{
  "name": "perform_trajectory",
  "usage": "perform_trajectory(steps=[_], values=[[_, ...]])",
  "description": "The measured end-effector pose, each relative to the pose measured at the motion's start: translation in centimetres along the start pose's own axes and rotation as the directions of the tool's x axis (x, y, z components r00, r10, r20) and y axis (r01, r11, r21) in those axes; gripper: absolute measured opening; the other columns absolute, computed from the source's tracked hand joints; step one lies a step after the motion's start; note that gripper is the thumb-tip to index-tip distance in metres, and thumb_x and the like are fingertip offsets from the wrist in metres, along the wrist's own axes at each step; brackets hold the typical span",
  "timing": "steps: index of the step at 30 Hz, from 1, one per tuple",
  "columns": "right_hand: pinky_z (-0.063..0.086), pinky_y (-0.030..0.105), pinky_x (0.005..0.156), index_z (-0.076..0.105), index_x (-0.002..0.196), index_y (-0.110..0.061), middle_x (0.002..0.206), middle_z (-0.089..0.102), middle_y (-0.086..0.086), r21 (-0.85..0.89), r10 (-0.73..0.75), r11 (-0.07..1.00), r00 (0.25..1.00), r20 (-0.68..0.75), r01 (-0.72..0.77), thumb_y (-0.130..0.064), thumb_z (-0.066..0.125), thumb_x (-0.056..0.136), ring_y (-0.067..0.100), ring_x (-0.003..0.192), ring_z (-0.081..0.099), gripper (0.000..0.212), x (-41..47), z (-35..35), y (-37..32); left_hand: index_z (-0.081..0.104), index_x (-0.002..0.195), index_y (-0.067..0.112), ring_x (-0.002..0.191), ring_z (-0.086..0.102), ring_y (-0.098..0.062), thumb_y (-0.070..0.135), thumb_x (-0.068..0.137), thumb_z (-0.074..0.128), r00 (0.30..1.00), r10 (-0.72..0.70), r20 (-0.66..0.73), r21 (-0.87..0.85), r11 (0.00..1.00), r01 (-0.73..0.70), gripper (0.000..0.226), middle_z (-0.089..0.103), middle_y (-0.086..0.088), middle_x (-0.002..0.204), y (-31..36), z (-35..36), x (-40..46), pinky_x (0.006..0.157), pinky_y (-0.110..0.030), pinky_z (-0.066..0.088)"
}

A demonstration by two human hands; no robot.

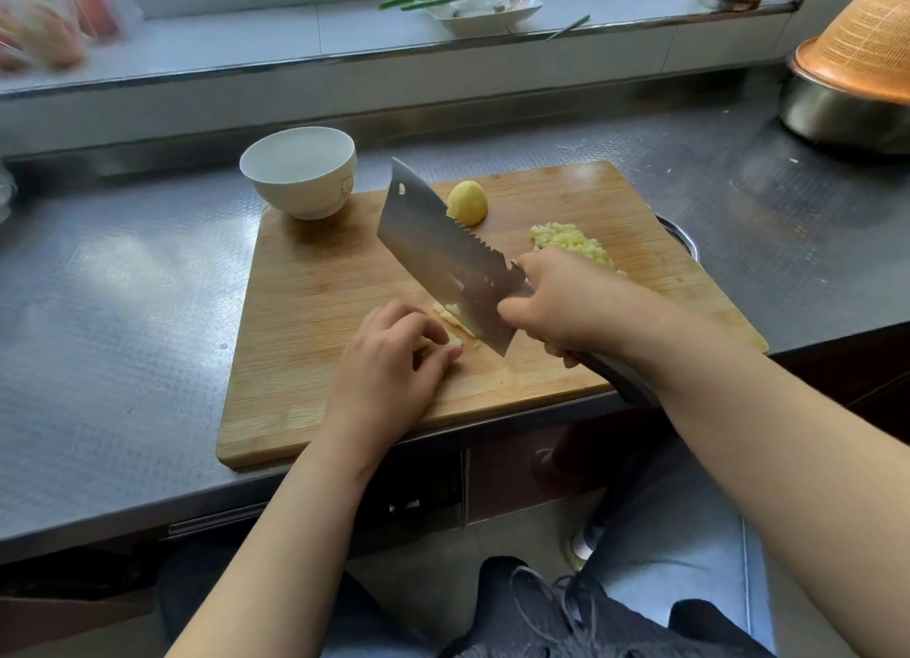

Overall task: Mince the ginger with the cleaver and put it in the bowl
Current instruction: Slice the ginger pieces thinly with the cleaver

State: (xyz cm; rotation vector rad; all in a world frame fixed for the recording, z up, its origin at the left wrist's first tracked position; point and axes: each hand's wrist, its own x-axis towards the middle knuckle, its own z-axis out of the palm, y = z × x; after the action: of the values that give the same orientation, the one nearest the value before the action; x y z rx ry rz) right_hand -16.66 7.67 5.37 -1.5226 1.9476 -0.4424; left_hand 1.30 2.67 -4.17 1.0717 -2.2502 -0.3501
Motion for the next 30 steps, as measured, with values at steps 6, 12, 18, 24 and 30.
perform_trajectory(steps=[6,12,18,24,30], values=[[0.054,0.027,0.045,0.055,0.092,-0.019,0.072,0.063,0.006,-0.14,-0.073,0.987,0.997,0.026,0.076,-0.017,0.052,0.094,0.016,0.05,0.059,0.004,-0.7,-0.1,-1.4,0.067,0.082,0.017,0.092,0.051,-0.014,0.026,0.081,0.074,0.999,-0.005,0.037,-0.004,1.0,0.005,0.011,0.057,0.007,0.096,0.0,0.1,0.4,0.079,-0.031,0.046],[0.046,0.023,0.038,0.051,0.081,-0.013,0.068,0.062,0.009,-0.281,-0.015,0.959,0.998,0.055,0.03,-0.013,0.049,0.094,0.018,0.046,0.059,0.013,-0.5,0.7,-2.4,0.067,0.078,0.015,0.087,0.056,-0.021,0.024,0.078,0.077,1.0,0.03,0.008,-0.013,0.999,-0.03,0.013,0.061,0.002,0.09,-0.5,0.3,0.5,0.075,-0.041,0.049],[0.045,0.021,0.039,0.048,0.074,-0.018,0.065,0.061,0.005,-0.238,0.008,0.971,1.0,0.022,-0.003,-0.017,0.05,0.095,0.017,0.046,0.059,0.02,0.2,1.5,-2.2,0.068,0.078,0.014,0.086,0.056,-0.021,0.022,0.078,0.078,0.999,0.046,-0.013,-0.003,0.999,-0.046,0.013,0.062,0.001,0.09,-0.4,0.3,0.4,0.073,-0.039,0.049],[0.058,0.041,0.053,0.056,0.102,-0.013,0.073,0.063,0.012,-0.058,0.03,0.998,1.0,0.003,-0.029,-0.017,0.052,0.093,0.024,0.053,0.059,0.011,0.2,0.4,-0.4,0.072,0.08,0.014,0.088,0.055,-0.014,0.024,0.08,0.077,0.998,0.046,-0.043,0.008,0.999,-0.046,0.012,0.062,0.003,0.091,-0.1,-0.3,-0.3,0.076,-0.021,0.041],[0.06,0.036,0.052,0.057,0.097,-0.018,0.068,0.064,0.007,-0.141,-0.054,0.989,0.998,0.01,0.055,-0.02,0.052,0.094,0.02,0.052,0.062,0.006,-0.8,0.2,-1.6,0.069,0.08,0.011,0.087,0.054,-0.015,0.018,0.081,0.074,0.999,0.042,-0.028,0.012,0.999,-0.042,0.009,0.061,0.003,0.09,-0.3,-0.3,-0.4,0.075,-0.028,0.046]])
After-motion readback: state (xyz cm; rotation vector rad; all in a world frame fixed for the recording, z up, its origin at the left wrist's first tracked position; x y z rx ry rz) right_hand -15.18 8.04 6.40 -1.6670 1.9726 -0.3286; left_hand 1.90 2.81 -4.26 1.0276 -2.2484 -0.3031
